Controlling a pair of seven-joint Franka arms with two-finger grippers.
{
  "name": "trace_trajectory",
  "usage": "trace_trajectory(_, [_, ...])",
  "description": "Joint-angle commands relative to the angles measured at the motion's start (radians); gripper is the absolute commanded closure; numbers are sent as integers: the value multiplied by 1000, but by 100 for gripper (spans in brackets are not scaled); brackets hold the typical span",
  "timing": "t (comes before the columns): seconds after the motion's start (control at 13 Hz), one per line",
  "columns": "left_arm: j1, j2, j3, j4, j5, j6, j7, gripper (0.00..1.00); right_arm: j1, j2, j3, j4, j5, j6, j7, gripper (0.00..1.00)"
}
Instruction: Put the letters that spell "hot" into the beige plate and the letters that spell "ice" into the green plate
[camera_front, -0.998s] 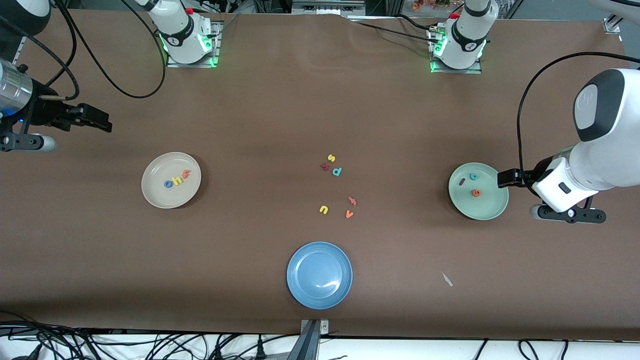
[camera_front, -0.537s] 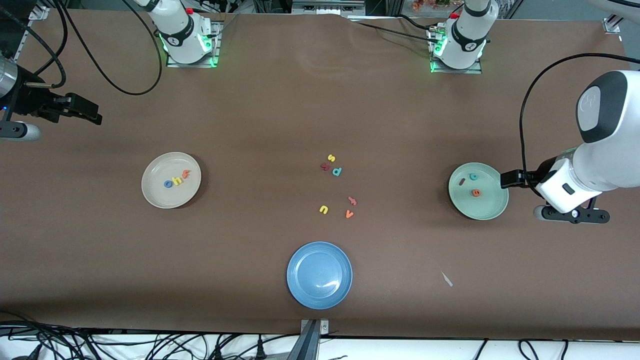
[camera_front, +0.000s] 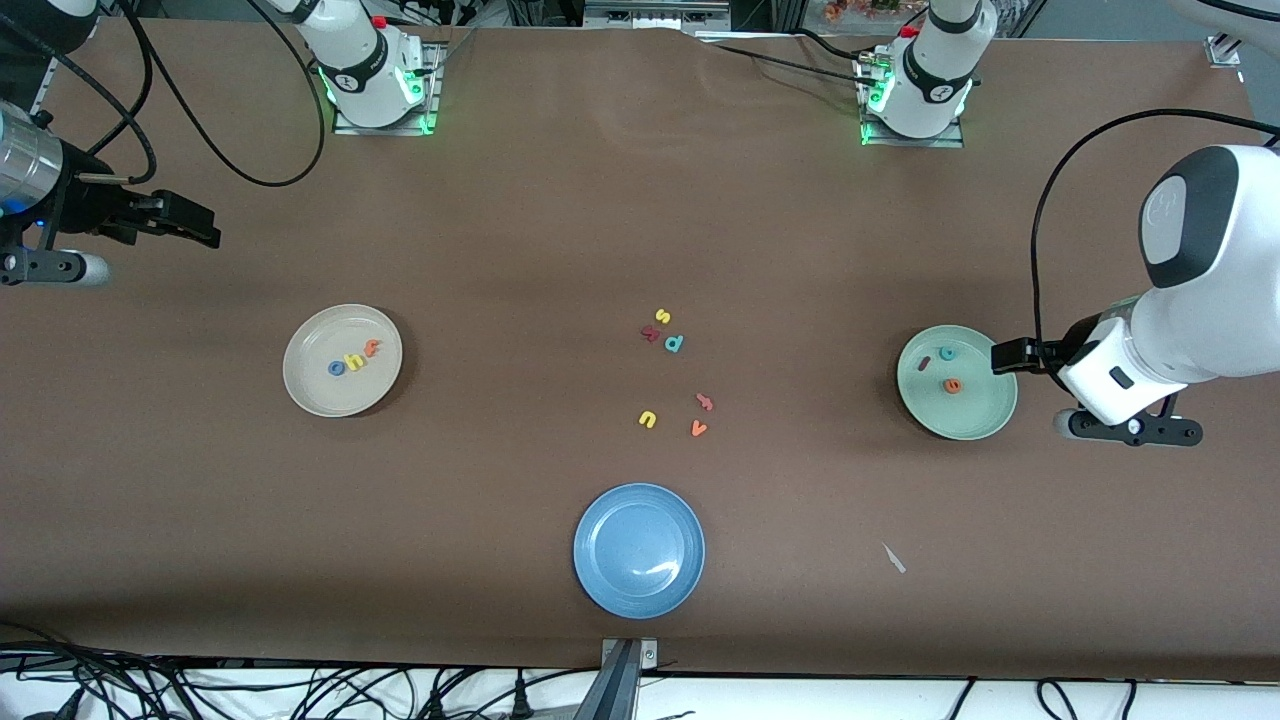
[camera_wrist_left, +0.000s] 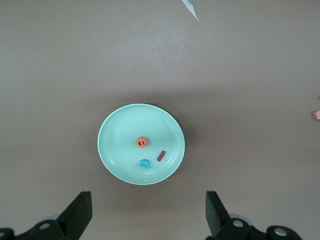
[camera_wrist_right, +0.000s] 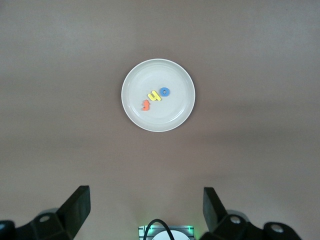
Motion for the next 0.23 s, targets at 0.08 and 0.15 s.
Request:
trace_trajectory(0.08, [-6,-21,5,-26,-30,12,10,0,9,-7,1,-16,-11,2,-4,0])
trace_trajectory(0.15, [-6,-19,5,-26,-30,12,10,0,9,-3,1,-16,-11,7,-6,0])
